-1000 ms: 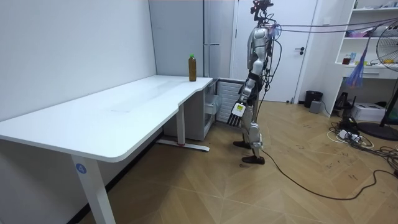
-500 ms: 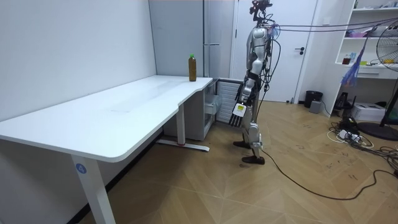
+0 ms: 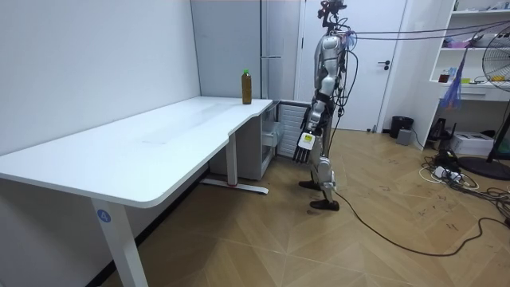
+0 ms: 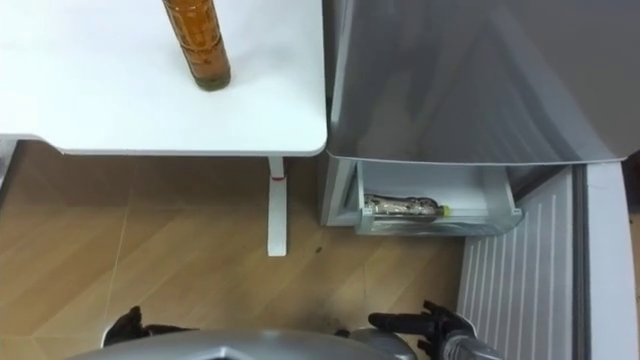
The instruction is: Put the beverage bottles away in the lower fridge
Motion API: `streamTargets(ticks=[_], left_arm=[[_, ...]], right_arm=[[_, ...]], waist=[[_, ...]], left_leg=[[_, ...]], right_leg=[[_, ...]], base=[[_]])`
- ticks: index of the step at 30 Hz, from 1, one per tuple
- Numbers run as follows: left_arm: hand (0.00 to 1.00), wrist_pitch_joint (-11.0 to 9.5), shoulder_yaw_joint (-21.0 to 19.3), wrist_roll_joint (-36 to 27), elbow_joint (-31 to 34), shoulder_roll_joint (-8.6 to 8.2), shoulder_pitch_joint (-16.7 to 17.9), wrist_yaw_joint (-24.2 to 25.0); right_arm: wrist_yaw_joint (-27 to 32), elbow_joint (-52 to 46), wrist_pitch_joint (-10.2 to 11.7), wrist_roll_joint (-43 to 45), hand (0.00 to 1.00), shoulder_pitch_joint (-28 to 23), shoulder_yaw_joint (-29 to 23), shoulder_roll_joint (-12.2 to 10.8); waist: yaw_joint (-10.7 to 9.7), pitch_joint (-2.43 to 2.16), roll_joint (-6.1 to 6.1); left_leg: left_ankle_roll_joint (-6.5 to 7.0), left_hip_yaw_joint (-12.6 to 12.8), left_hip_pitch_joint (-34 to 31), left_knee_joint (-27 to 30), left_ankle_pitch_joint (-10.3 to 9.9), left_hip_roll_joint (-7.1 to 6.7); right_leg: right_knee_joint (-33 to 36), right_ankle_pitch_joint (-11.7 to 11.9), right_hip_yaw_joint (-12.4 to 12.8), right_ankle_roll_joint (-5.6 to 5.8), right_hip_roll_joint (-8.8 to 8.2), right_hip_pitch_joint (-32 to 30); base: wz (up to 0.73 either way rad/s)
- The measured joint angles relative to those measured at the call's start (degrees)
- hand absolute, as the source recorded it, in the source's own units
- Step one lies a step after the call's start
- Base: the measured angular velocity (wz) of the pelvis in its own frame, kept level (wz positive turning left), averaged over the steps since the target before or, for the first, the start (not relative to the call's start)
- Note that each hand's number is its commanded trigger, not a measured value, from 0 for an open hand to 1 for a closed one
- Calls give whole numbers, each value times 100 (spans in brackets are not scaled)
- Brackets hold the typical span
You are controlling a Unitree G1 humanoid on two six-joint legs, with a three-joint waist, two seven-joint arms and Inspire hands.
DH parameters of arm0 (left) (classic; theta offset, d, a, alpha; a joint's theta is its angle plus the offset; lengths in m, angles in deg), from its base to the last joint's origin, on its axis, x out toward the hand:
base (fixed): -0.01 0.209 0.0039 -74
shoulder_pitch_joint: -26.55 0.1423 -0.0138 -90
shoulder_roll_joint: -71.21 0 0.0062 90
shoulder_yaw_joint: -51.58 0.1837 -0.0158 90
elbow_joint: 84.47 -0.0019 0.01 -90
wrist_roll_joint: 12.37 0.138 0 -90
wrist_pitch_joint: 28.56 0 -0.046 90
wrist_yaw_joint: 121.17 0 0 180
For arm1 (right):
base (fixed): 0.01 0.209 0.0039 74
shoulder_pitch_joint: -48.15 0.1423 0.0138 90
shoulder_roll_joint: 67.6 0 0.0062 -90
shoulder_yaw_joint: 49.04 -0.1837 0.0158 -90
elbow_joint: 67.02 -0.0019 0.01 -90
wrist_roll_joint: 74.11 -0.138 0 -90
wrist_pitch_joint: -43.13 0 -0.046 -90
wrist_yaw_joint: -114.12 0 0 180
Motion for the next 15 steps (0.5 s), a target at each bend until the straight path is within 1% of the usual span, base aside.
streamTargets(ticks=[1,2,3,4,6,7,8,9,10,12,13,14,15], left_arm=[[0,-1,-29,-109,-3,0,2,-6],[0,-3,-102,-364,-2,-7,-6,-56],[0,-4,-222,-616,54,-17,-18,-121],[0,-5,-312,-722,108,-24,-22,-171],[0,-34,-663,-946,405,-39,-30,-485],[0,-47,-719,-974,529,-39,-30,-580],[0,-62,-753,-983,814,-36,-33,-784],[0,-102,-751,-982,957,-35,-40,-871],[0,-179,-762,-988,1271,-42,-54,-1028],[0,-332,-751,-989,2011,-38,-6,-1375],[0,-383,-737,-989,2165,-33,-3,-1477],[0,-497,-741,-975,2424,-21,-4,-1652],[0,-565,-742,-952,2660,13,-2,-1813]], right_arm=[[31,1,22,0,0,-15,0,-10],[85,4,29,8,0,-14,-4,-27],[118,7,28,8,0,-13,-14,-40],[133,8,29,20,0,-13,-40,-46],[146,38,30,53,0,-37,-158,-57],[158,31,34,53,0,-38,-163,-56],[187,11,64,53,0,-42,-163,-57],[198,2,81,53,0,-48,-161,-57],[203,-6,107,55,0,-79,-163,-57],[194,-82,156,53,0,-143,-165,-55],[193,-126,173,52,0,-168,-166,-55],[194,-180,211,54,0,-202,-170,-54],[188,-198,216,59,0,-213,-196,-54]], waist=[[6,-1,-1],[7,2,5],[13,2,5],[19,3,5],[47,8,13],[62,12,20],[83,16,24],[94,17,27],[111,18,28],[136,18,29],[137,16,34],[139,13,53],[128,10,64]], left_leg=[[0,7,23,1,0,2],[0,11,55,11,0,5],[0,10,68,17,0,5],[0,7,74,16,0,6],[0,-2,108,16,0,7],[0,-4,116,16,0,6],[-1,-18,118,10,-1,5],[-1,-32,119,-2,-2,4],[-1,-89,118,-24,-3,-1],[-1,-106,118,-62,-4,0],[-2,-111,117,-62,-4,1],[-2,-153,113,-59,-3,0],[-2,-174,113,-57,-3,-1]], right_leg=[[-7,0,-4,0,0,28],[-24,-2,-18,2,0,77],[-24,-3,-21,5,-2,95],[-23,-3,-19,5,-2,101],[-20,-3,-17,5,-5,134],[-17,-3,-14,5,-5,140],[-17,-3,-4,5,-5,148],[-17,-4,2,6,-4,149],[-17,-5,3,7,0,148],[-15,-4,7,5,8,158],[-14,-4,3,5,9,160],[-10,-5,-2,3,12,161],[4,-10,-9,-6,13,160]], base=[[0],[4],[4],[4],[2],[4],[6],[12],[12],[8],[0],[5],[3]])
